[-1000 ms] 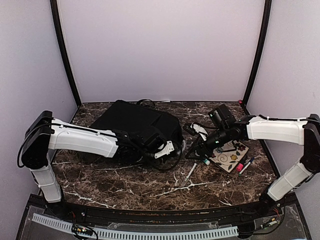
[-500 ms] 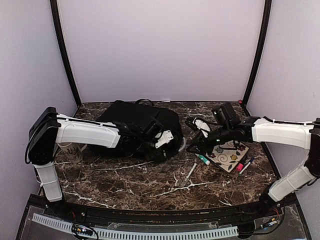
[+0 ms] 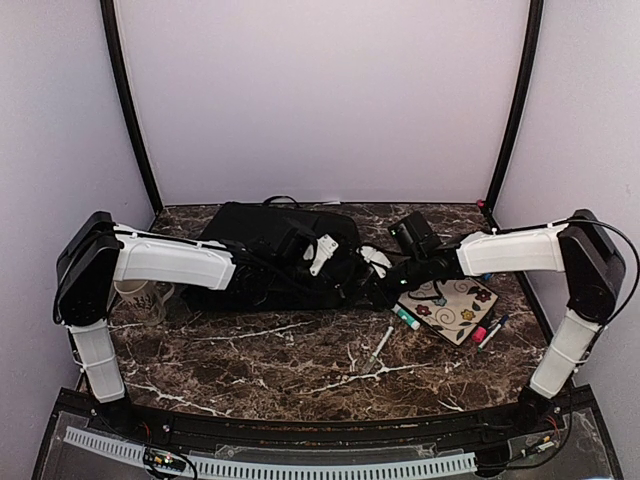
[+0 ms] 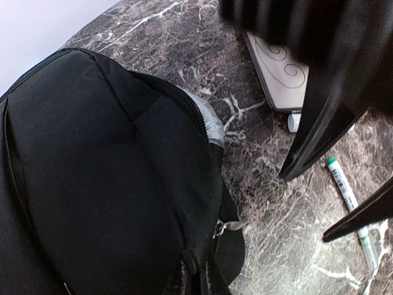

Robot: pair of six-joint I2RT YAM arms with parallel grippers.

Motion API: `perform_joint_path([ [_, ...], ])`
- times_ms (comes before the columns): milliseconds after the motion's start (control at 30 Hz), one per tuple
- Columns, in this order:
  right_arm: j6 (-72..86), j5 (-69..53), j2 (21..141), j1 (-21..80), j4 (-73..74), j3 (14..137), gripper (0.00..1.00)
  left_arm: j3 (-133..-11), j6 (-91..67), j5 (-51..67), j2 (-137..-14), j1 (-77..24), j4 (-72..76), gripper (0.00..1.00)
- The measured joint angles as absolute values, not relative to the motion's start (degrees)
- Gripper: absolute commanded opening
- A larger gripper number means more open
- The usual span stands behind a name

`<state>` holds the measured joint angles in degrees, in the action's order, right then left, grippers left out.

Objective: Pack the student bag
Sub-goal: Pick up the student bag from the center of the board.

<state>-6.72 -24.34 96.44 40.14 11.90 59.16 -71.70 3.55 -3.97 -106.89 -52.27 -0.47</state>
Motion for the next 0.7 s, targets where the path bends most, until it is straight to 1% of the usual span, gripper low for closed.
perform_joint_path([
  [233, -4.7, -23.8, 102.3, 41.2, 8.9, 62.1, 0.45, -71.0, -1.1, -2.4, -106.9, -51.9, 3.8, 0.0],
  [567, -3.7, -18.1, 102.7, 41.8, 2.1, 61.1, 0.47, -70.1, -3.9, -0.9, -106.9, -51.3, 5.8, 0.0],
  [700, -3.8, -17.6, 102.7, 42.2, 0.5, 60.4, 0.44, -69.9, -5.0, 0.1, -106.9, -50.9, 6.2, 0.0],
])
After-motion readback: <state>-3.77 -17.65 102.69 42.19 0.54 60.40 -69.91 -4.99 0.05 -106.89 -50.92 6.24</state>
